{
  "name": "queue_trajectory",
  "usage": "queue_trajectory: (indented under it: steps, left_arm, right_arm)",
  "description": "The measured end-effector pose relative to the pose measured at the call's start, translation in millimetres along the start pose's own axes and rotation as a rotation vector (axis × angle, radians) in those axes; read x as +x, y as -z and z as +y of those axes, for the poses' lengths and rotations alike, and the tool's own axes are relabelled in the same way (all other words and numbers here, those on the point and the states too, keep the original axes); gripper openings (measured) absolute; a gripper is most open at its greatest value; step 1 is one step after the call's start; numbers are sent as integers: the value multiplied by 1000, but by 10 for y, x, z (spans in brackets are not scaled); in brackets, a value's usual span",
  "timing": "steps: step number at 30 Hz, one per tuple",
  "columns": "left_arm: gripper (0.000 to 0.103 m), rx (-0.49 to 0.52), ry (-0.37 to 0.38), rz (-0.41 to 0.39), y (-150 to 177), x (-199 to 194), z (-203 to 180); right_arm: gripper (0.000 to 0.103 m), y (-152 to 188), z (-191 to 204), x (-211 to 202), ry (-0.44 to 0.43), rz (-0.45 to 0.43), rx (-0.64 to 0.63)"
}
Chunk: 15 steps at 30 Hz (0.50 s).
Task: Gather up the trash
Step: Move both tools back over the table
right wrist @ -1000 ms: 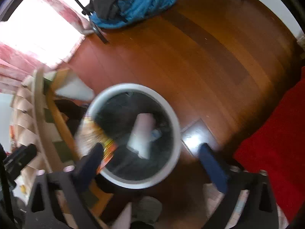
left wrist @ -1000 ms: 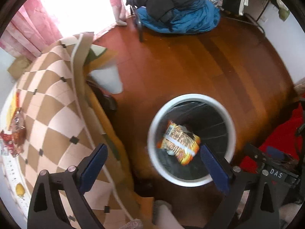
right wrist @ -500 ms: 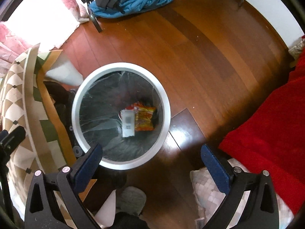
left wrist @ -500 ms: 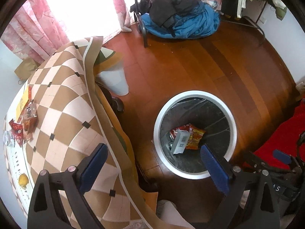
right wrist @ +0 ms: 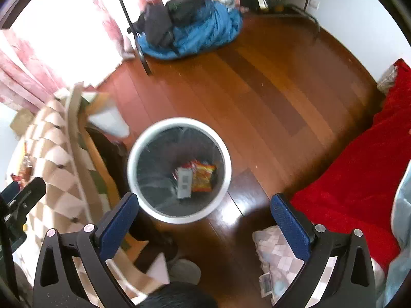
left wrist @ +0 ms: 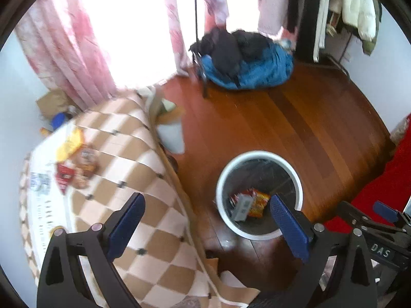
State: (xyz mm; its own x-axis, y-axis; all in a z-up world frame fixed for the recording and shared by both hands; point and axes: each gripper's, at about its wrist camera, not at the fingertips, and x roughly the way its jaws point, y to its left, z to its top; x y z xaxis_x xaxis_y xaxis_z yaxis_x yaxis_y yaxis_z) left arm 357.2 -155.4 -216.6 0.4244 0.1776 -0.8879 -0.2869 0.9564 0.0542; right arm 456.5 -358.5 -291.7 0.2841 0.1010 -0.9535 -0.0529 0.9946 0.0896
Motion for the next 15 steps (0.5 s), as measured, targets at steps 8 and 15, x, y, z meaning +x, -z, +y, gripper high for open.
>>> queue_trajectory:
  steps: [8,15]
  left_arm:
    - [100,-142,-31,-122,13,-745,895]
    - [100,-287,-211,-115,617,-905,2190]
  right_arm:
    - [103,117,515,-715,-155,-78,-6]
    - [103,499,1615,-633,-277,15,-141]
